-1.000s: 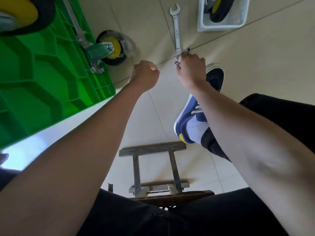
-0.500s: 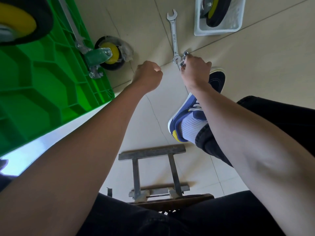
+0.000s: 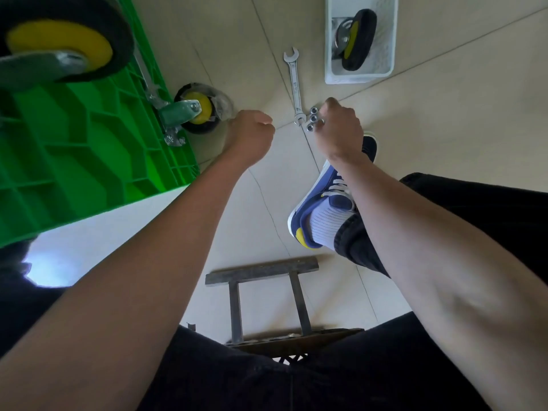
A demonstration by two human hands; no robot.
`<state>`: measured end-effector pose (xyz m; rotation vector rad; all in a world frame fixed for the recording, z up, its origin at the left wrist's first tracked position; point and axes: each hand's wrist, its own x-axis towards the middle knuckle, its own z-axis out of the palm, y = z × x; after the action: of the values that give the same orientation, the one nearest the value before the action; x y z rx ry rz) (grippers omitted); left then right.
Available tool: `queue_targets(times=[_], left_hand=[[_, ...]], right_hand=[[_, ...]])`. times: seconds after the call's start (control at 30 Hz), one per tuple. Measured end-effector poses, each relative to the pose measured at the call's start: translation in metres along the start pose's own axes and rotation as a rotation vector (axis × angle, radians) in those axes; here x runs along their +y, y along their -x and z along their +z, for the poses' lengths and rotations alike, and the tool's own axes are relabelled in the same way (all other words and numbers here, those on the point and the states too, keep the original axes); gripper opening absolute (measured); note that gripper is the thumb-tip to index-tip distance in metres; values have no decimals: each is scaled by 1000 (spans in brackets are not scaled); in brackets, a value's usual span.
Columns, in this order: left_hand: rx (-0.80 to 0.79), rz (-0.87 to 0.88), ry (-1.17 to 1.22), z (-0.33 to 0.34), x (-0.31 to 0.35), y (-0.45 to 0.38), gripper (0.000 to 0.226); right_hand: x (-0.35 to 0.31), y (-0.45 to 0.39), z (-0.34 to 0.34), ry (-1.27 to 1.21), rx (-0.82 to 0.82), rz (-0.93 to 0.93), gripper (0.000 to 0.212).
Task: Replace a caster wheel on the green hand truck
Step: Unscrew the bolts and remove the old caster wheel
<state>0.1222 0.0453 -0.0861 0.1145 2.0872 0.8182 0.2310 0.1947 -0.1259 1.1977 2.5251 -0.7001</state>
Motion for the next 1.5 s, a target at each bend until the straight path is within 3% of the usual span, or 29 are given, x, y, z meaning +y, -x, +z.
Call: queue_targets(times=[0.2, 0.33, 0.5, 0.63, 0.77, 0.87, 1.13, 1.3, 1.5], left_hand=[[192, 14, 249, -29, 18, 40, 32], [350, 6, 466, -53, 29, 74, 32], [463, 32, 733, -81, 41, 110, 48], [522, 36, 905, -98, 49, 131, 61], [553, 60, 1036, -109, 53, 144, 44], [586, 90, 1163, -117, 54, 149, 58], [589, 105, 1213, -129, 53, 158, 47], [589, 177, 1179, -127, 50, 160, 67], [607, 189, 1151, -127, 55, 162, 72]], right_hand=[[-50, 24, -36, -287, 3, 10, 27], [-92, 42, -67, -558, 101, -139, 27], [-151, 73, -111, -773, 136, -306, 34], [-183, 98, -134, -755, 120, -461, 49], [-203, 111, -142, -673, 21, -576, 64], [-215, 114, -141, -656, -39, -629, 70], [-239, 110, -131, -765, -99, -617, 68], [-240, 109, -130, -780, -75, -619, 46], [-241, 107, -134, -791, -60, -635, 38]])
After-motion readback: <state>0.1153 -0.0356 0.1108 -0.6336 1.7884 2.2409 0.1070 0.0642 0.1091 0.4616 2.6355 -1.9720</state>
